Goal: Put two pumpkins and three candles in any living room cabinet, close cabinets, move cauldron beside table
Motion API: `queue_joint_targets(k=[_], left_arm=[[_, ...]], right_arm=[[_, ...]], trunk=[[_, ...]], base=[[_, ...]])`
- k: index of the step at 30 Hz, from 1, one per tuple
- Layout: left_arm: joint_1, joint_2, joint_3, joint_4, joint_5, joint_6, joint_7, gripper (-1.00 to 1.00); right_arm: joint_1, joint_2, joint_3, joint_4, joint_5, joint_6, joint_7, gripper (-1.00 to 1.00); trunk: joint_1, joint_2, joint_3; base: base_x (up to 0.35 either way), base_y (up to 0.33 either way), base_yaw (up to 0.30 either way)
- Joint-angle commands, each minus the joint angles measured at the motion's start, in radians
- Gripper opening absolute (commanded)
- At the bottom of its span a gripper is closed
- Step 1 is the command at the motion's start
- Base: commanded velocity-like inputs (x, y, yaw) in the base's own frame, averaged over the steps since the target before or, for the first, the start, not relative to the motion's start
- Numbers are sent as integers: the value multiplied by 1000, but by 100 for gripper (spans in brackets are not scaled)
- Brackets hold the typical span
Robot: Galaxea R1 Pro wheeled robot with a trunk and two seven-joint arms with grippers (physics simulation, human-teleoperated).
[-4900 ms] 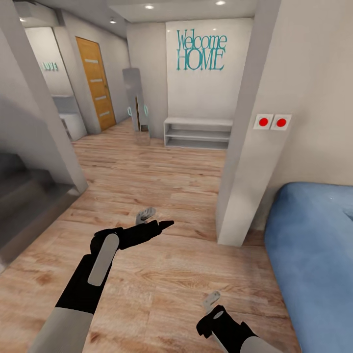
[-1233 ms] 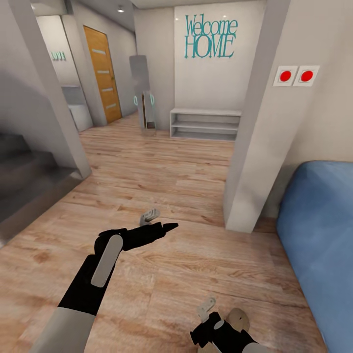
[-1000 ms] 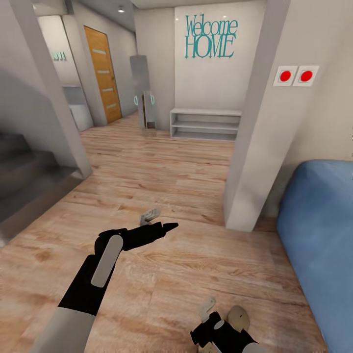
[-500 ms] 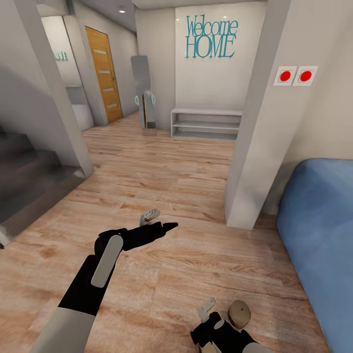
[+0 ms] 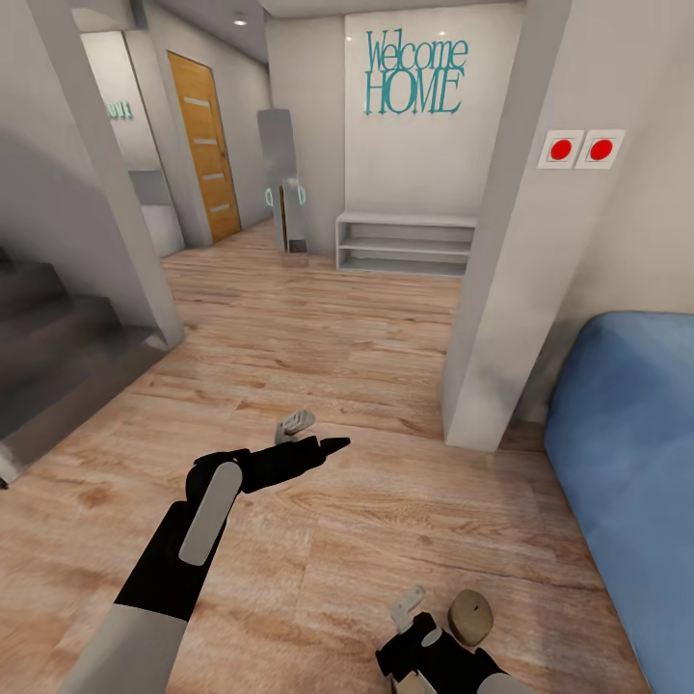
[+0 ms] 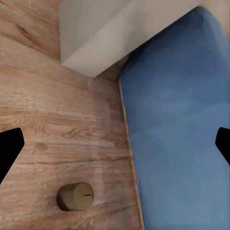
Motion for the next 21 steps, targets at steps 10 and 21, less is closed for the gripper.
queue_joint_targets(k=[10,21], left_arm=[[0,0,-1,0,-1,0,0,100],[0,0,-2,0,-2,0,0,100]], right_arm=[[0,1,0,1,0,2,-56,100],[0,1,0,1,0,2,-64,100]], trunk=[[23,-42,-19],[46,-84,-38]], base=[[0,0,0],[0,0,0]])
